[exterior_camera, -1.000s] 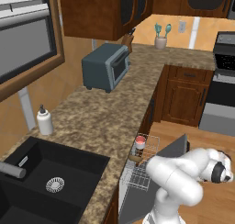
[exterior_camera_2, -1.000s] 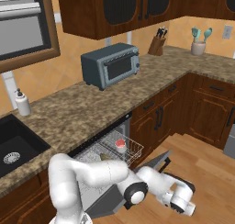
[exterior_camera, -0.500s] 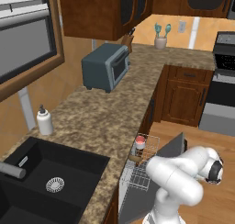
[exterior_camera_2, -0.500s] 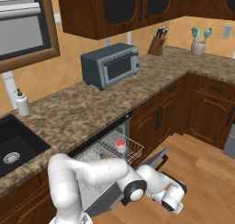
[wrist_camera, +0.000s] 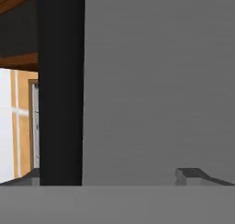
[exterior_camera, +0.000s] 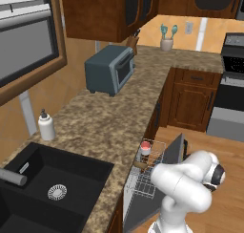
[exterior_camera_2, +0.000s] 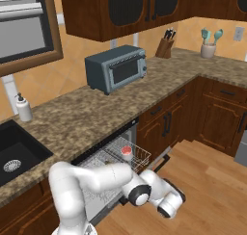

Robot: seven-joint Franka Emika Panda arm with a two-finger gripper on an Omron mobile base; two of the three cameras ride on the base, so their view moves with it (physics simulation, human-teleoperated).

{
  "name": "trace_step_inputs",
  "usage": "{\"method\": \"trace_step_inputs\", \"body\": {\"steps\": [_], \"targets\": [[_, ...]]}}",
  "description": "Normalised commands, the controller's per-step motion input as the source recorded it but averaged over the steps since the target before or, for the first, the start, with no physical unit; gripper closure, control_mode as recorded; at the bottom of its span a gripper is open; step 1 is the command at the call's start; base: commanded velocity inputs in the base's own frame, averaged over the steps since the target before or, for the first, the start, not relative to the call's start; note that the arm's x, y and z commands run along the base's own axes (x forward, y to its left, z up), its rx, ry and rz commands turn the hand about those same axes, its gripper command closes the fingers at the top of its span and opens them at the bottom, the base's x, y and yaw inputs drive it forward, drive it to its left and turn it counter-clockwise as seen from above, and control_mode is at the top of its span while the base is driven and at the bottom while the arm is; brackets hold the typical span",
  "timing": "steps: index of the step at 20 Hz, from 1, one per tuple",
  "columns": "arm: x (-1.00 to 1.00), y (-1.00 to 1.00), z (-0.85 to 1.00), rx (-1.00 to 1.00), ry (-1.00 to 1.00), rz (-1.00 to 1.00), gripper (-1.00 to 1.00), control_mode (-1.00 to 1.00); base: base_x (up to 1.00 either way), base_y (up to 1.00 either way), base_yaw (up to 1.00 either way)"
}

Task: Pick up the cup and bowl from the counter, place them in the dishwasher, and close the dishwasher door.

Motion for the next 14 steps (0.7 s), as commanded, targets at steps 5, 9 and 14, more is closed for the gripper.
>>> {"method": "trace_step_inputs", "body": {"steps": [5,9,14], "targets": [[0.1,0.86,0.19,0.15,-0.09,0.0,-1.0,-1.0,0.0,0.0,0.0],[0.16,0.67,0.36,-0.09,0.0,-0.01,-1.0,-1.0,0.0,0.0,0.0],[0.16,1.0,0.02,-0.03,-0.05,-0.07,-1.0,-1.0,0.0,0.0,0.0]]}}
